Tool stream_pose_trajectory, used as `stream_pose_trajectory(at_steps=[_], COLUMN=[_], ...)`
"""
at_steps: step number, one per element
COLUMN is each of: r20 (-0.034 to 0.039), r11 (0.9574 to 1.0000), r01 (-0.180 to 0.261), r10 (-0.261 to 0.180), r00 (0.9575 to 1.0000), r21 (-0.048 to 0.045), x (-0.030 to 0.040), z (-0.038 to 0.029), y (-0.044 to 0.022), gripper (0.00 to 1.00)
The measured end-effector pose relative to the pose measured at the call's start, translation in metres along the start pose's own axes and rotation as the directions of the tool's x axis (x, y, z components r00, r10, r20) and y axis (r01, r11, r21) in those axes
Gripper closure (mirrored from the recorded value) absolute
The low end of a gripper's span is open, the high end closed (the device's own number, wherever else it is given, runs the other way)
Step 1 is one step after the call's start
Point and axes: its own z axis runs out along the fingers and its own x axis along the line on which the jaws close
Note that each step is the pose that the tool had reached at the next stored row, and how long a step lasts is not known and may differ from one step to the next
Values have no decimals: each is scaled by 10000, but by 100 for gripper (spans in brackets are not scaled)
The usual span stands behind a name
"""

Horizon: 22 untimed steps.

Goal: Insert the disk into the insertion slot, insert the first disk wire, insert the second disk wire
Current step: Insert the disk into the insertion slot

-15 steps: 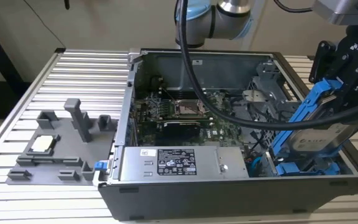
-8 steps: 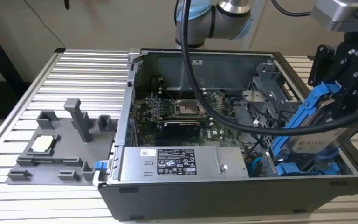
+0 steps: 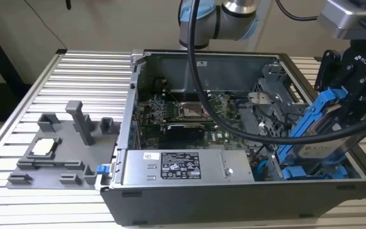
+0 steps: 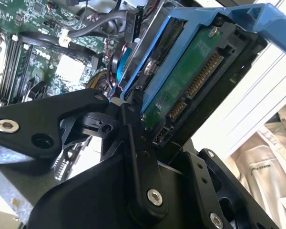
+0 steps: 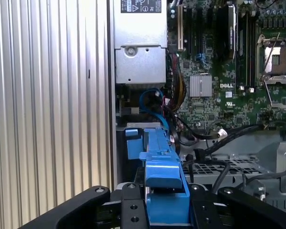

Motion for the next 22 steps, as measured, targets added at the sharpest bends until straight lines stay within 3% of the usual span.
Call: stream_pose_trajectory(at_steps=[14,22], r20=[9,59], r11=[10000,10000], r01=[1,1], r10=[-1,-1], r00=[10000,10000], r21=[0,-1], x=[-10,-27], z=[96,148], y=[-16,-25], gripper=[67,67])
